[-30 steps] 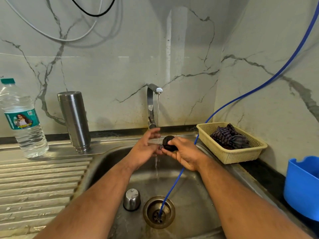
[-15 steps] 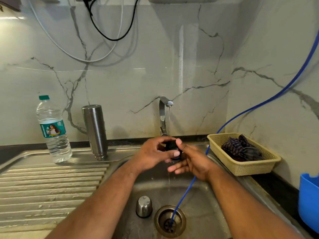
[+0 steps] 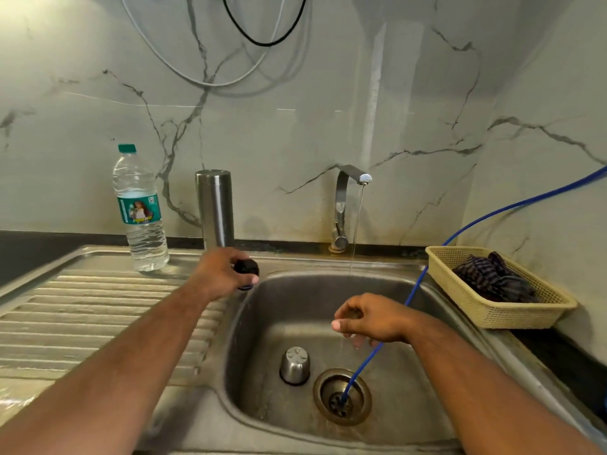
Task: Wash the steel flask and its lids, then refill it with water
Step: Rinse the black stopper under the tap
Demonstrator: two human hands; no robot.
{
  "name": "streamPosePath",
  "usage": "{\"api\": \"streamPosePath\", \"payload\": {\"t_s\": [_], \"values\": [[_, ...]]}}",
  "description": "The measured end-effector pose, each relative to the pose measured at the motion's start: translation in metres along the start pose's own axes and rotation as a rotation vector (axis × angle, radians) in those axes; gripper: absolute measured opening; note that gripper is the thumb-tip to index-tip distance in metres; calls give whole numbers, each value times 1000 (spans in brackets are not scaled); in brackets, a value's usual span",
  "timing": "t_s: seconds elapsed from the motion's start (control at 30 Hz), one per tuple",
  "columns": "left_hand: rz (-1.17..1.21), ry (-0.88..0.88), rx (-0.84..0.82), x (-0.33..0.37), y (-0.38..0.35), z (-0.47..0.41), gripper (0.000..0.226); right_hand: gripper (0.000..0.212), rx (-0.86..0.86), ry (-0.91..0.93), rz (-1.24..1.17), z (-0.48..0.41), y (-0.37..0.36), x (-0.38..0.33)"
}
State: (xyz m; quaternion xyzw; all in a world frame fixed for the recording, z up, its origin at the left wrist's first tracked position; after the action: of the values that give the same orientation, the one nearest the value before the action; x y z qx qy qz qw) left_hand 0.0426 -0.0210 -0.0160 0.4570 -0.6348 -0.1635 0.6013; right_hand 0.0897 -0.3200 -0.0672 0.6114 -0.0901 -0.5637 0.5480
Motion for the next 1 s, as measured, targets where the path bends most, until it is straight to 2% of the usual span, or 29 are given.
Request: {"api": "streamPosePath", "payload": {"t_s": [0.1,0.27,0.53,0.67,0.73,0.8,0.9,1.0], "values": [[34,95,126,-34,20,-4,44,39,-25,38,41,-3,-6,-9],[48,177,264,-59,45,0,54,38,-33,58,77,-6,-9,-13],[98,252,260,-84,53,5,58,35,-69,50,99,-5,-12,-10],[76,268,234,-88,50,4,71,33,-72,52,92,-5,-13,-9],[77,287,254,-91,52,2,85,32,-72,49,83,-4,-13,-8],[-26,311,296,-85,57,5,96,31,-71,46,77,-4,-12,-8],[-179,258,419,-57,61,14,91,30,-70,35,76,-4,-11,-6],[-250,36,541,-8,58,24,64,31,-71,14,66,-4,-10,-2]]}}
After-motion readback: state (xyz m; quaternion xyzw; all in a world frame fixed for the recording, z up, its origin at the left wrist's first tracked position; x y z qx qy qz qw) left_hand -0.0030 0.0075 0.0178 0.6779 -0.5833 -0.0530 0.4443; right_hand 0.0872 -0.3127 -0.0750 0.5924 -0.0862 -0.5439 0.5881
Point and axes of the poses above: each hand's wrist, its own z-axis away from the middle knuckle, its own y-axis out of the back of the hand, x = y × z, the point moved 8 cm from there along -z, towards the middle knuckle, and after that the axes turned 1 degree about -y, right-handed, at the moved point
